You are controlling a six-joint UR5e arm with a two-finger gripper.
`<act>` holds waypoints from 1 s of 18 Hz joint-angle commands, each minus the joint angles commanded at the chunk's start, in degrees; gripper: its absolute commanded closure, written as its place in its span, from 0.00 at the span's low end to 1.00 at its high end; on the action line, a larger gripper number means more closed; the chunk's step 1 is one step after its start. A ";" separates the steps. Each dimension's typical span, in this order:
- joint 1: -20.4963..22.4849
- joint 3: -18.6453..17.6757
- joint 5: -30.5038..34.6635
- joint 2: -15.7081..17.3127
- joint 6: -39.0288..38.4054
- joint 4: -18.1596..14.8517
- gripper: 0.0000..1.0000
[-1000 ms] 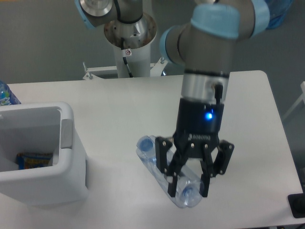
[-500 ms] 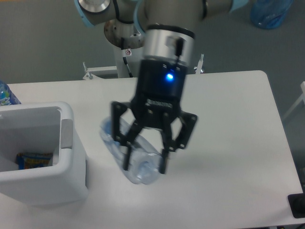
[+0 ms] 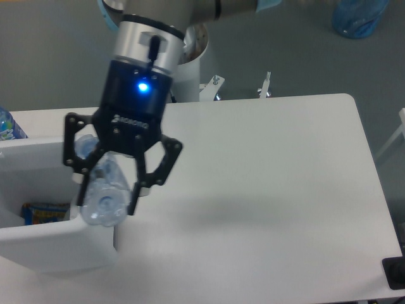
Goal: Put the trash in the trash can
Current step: 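Lift the bottle and carry it over the trash bin, then lower the bottle into the bin and open the gripper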
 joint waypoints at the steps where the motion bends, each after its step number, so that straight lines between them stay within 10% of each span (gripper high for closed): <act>1: -0.79 0.00 0.00 -0.27 0.44 0.00 0.41; 15: -6.68 -0.09 0.00 -3.96 4.14 0.00 0.40; 18: -6.95 -0.44 0.00 -4.23 4.23 0.00 0.23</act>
